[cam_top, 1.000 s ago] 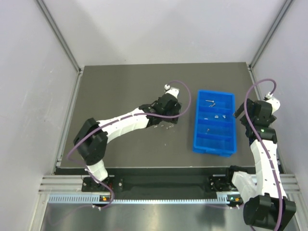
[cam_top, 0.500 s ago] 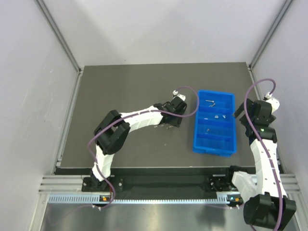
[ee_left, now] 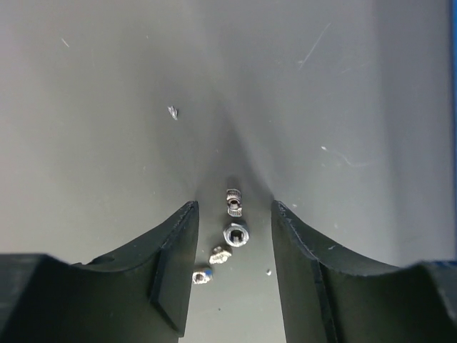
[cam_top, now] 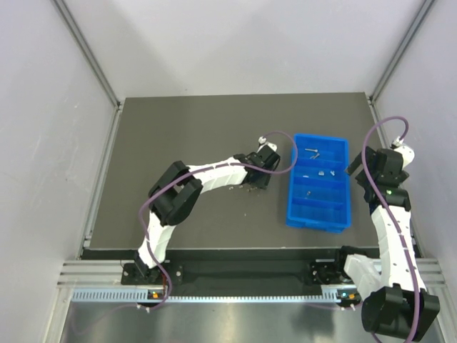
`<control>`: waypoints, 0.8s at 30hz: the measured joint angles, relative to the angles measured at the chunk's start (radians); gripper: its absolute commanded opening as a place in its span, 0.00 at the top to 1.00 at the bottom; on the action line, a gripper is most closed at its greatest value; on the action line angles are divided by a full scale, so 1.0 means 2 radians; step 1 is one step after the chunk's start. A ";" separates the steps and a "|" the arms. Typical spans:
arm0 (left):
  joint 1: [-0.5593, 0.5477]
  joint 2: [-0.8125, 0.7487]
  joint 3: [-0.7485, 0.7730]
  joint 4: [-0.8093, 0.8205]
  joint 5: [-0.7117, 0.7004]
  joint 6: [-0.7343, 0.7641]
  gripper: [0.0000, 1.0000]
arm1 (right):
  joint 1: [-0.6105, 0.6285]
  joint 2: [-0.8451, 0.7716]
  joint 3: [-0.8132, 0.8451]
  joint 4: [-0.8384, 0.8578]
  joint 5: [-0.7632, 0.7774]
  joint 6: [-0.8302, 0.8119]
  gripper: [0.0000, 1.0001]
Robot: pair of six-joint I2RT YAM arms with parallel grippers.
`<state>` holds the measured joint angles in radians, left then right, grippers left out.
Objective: Sort the screws and nuts into containers
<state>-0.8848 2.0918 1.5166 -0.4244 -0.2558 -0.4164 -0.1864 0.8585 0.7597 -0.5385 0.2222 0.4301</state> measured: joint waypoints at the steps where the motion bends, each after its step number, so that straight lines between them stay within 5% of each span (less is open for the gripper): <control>1: 0.000 0.003 0.001 -0.001 -0.001 0.000 0.50 | 0.000 0.000 0.000 0.000 0.001 0.000 0.00; 24: 0.000 0.016 0.017 -0.009 -0.008 -0.002 0.98 | 0.000 -0.007 0.000 0.000 0.009 0.000 0.00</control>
<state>-0.8852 2.1235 1.5505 -0.4431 -0.2722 -0.4213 -0.1864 0.8440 0.7597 -0.5388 0.2401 0.4297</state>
